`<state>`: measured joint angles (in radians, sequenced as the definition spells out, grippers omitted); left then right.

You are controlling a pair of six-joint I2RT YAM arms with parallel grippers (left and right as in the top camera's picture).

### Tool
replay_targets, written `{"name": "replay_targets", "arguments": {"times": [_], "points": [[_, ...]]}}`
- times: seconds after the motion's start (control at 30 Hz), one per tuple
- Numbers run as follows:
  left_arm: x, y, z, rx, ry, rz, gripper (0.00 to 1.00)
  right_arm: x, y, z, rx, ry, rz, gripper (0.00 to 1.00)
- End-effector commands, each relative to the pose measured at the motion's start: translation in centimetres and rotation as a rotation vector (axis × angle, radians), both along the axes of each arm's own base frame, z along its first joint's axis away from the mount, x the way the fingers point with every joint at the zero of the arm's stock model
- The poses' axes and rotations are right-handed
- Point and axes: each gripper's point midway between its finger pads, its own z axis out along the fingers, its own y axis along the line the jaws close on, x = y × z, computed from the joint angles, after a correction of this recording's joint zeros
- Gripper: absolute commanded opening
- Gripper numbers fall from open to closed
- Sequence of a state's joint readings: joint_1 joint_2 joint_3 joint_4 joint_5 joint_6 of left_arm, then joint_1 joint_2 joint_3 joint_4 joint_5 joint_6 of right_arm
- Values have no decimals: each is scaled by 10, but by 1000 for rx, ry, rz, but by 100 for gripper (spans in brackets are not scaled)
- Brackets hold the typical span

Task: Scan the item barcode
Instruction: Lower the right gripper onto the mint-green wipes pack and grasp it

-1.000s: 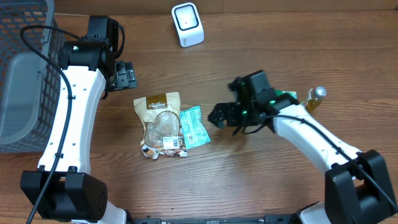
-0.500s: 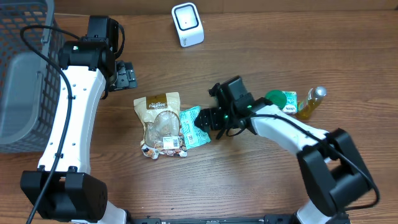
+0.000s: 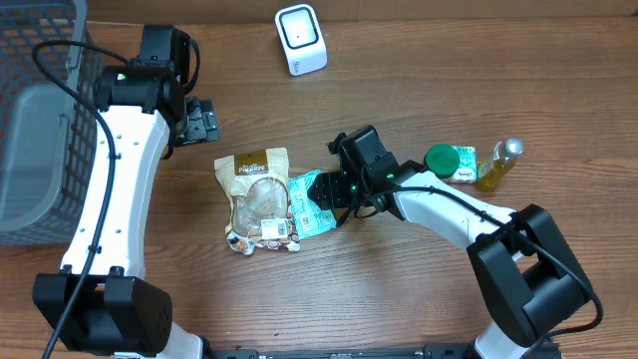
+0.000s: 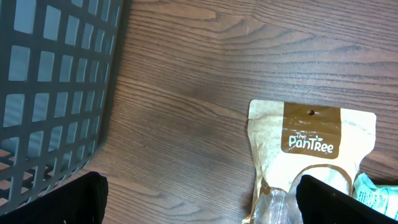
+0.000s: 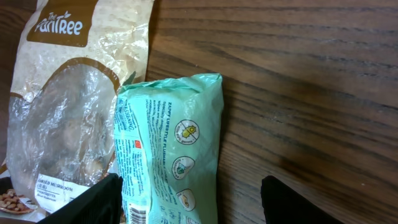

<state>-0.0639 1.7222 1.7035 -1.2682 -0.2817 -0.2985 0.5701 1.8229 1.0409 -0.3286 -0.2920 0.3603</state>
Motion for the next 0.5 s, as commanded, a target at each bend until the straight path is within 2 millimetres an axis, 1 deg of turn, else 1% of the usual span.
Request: {"name": "replay_targets", "arguments": {"times": [0.0,0.1,0.17,0.2,0.23,0.27,0.3,0.43,0.47], "points": [[3,4,3,14,-9,2,100,3,-3,-8,-25,0,-21,68],[3,4,3,14,-9,2,100,1,-1,-16,-32,11,-16,68],[3,4,3,14,-9,2,100,0,1,-22,-38,19,-10,65],[3,4,3,14,-9,2,100,-1,1,-25,-40,23,-10,58],[3,4,3,14,-9,2,99,-1,0,-26,-42,25,-10,54],[3,4,3,14,-9,2,99,-1,0,-26,-43,26,-10,45],[3,4,3,14,-9,2,99,-1,0,-26,-43,26,-10,40],[3,4,3,14,-9,2,100,0,0,-26,-42,26,-12,28],[3,4,3,14,-9,2,100,0,0,-26,-42,25,-12,28]]}}
